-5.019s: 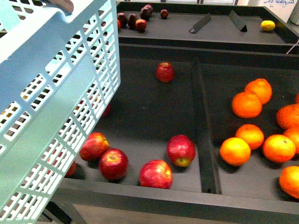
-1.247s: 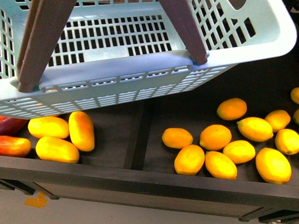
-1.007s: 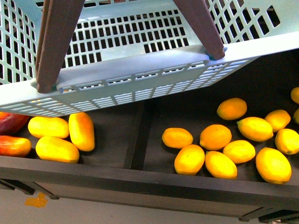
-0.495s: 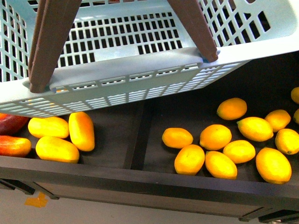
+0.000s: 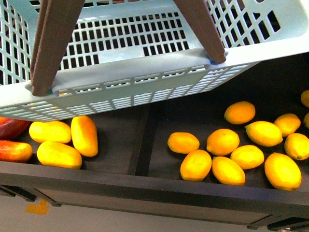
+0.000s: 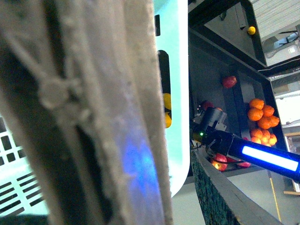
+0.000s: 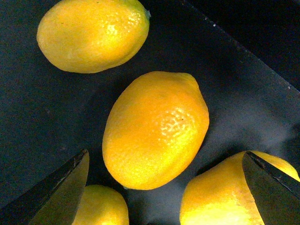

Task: Pick lemon and mango into basket

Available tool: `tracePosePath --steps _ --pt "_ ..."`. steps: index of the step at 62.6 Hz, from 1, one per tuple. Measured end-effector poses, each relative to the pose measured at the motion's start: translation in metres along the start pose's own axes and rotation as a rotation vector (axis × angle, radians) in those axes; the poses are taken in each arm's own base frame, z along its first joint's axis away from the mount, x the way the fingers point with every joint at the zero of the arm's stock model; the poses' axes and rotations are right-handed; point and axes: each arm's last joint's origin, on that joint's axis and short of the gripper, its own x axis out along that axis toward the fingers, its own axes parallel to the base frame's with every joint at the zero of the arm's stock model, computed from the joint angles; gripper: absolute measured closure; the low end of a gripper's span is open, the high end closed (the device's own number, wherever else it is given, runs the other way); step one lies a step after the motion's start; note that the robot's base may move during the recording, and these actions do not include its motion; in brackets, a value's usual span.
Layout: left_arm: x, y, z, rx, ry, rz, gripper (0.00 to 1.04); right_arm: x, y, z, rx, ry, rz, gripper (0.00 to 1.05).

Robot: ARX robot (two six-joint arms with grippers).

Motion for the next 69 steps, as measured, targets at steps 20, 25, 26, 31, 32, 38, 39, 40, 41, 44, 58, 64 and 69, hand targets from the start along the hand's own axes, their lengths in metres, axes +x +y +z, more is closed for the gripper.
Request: tracePosePath --steps 20,25,26,31,32,38,39,40,41,44,58,64,69 --pt "0.0 0.0 0.0 0.0 0.002 -0.002 0.76 0.022 0.012 0.006 -0.009 0.007 0.002 0.09" --pt "0.0 0.0 0.0 0.0 0.001 -0.001 0.76 0.027 0.014 0.007 -0.013 0.011 0.0 0.09" --pt "0.0 0.0 0.0 0.0 0.001 -0.001 0.76 0.028 0.013 0.006 -0.013 0.012 -0.001 0.09" --pt "0.0 0.0 0.0 0.0 0.001 -0.001 0.76 0.033 0.013 0.005 -0.019 0.019 -0.005 0.09" --pt "0.0 0.0 0.0 0.0 0.001 -0.001 0.76 0.033 0.013 0.005 -0.019 0.019 -0.005 0.09" --pt "0.0 0.0 0.0 0.0 0.0 -0.001 0.76 0.035 0.012 0.003 -0.018 0.024 -0.005 0.2" --pt "0.0 0.0 0.0 0.0 0.0 -0.001 0.76 0.035 0.012 0.003 -0.018 0.025 -0.005 0.22" --pt "0.0 0.0 0.0 0.0 0.0 -0.001 0.76 0.035 0.012 0.003 -0.018 0.026 -0.005 0.25" --pt "0.0 0.0 0.0 0.0 0.001 -0.001 0.76 0.036 0.011 0.002 -0.018 0.028 -0.006 0.29" --pt "0.0 0.0 0.0 0.0 0.001 -0.001 0.76 0.037 0.009 0.0 -0.015 0.032 -0.001 0.37" --pt "0.0 0.0 0.0 0.0 0.001 -0.002 0.76 0.014 -0.009 -0.006 -0.043 0.022 0.076 0.41" --pt "0.0 0.0 0.0 0.0 0.002 -0.002 0.76 -0.015 -0.015 -0.004 -0.086 -0.016 0.132 0.41" --pt "0.0 0.0 0.0 0.0 0.001 -0.001 0.76 -0.058 -0.02 0.005 -0.124 -0.068 0.223 0.41"
